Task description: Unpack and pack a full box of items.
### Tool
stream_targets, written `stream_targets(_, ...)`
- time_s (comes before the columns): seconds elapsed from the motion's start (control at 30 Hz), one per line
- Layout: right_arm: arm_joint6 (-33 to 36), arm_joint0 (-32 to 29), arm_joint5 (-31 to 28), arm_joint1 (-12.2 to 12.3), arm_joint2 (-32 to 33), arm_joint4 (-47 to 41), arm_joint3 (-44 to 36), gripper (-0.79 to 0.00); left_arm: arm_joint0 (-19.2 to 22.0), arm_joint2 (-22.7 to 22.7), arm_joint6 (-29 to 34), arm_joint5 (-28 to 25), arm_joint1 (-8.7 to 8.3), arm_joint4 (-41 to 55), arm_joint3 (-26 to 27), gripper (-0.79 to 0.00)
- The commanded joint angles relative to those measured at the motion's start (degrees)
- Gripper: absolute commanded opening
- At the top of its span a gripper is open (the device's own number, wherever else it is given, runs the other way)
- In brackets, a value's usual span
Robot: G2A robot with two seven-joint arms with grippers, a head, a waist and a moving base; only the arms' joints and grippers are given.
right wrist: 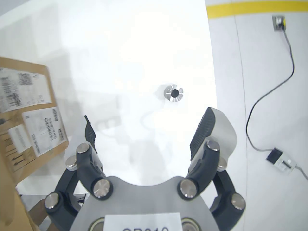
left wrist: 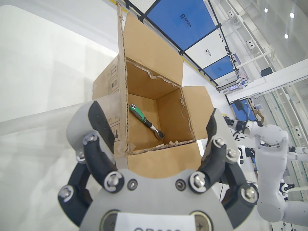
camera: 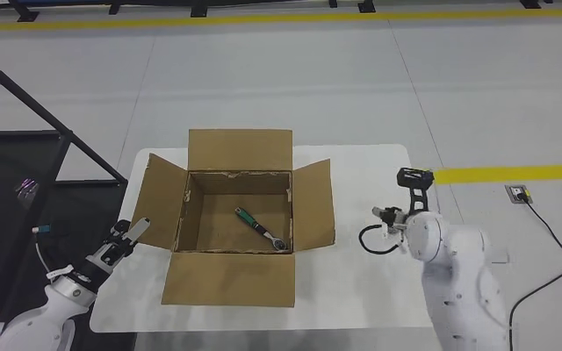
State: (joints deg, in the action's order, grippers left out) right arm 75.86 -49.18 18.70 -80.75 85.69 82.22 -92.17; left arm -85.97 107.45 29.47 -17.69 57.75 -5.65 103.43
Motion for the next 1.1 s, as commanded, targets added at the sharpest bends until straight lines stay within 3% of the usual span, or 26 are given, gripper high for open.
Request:
stream_targets(0.0,-0.2,3.8,-1.4,0.1,1.6,-2.7,9.8,0.000,0.0,0.0,0.0,0.0,0.00,0.0,0.0,0.000)
stream_targets(0.13,-2.6,10.7,-5.6,0.6,4.6,-7.2,26.4,0.000,0.0,0.0,0.0,0.0,0.00,0.0,0.0,0.000)
stream_targets(0.27,-4.2,15.2,-8.4,1.0,5.4,-9.1,36.2,-0.018,0.0,0.0,0.0,0.0,0.00,0.0,0.0,0.000)
stream_targets(0.33,-4.3,16.7,-9.0,1.2,5.4,-9.3,39.1,-0.172,0.0,0.0,0.0,0.0,0.00,0.0,0.0,0.000)
stream_targets(0.4,-4.3,18.4,-9.6,1.3,5.1,-9.4,42.2,-0.259,0.0,0.0,0.0,0.0,0.00,0.0,0.0,0.000)
stream_targets(0.43,-4.3,18.8,-9.6,1.3,4.9,-9.3,42.9,-0.363,0.0,0.0,0.0,0.0,0.00,0.0,0.0,0.000)
stream_targets(0.5,-4.7,20.0,-9.9,1.4,4.5,-9.6,44.9,-0.413,0.0,0.0,0.0,0.0,0.00,0.0,0.0,0.000)
stream_targets(0.67,-5.2,21.6,-9.8,1.4,3.6,-10.2,47.9,-0.600,0.0,0.0,0.0,0.0,0.00,0.0,0.0,0.000)
stream_targets(0.73,-5.3,22.2,-9.8,1.4,3.3,-10.5,48.8,-0.763,0.0,0.0,0.0,0.0,0.00,0.0,0.0,0.000)
stream_targets(0.93,-5.9,22.8,-10.1,1.5,2.2,-11.4,47.0,-0.785,0.0,0.0,0.0,0.0,0.00,0.0,0.0,0.000)
stream_targets(1.07,-5.0,19.8,-9.1,1.3,0.5,-11.2,34.4,-0.785,0.0,0.0,0.0,0.0,0.00,0.0,0.0,0.000)
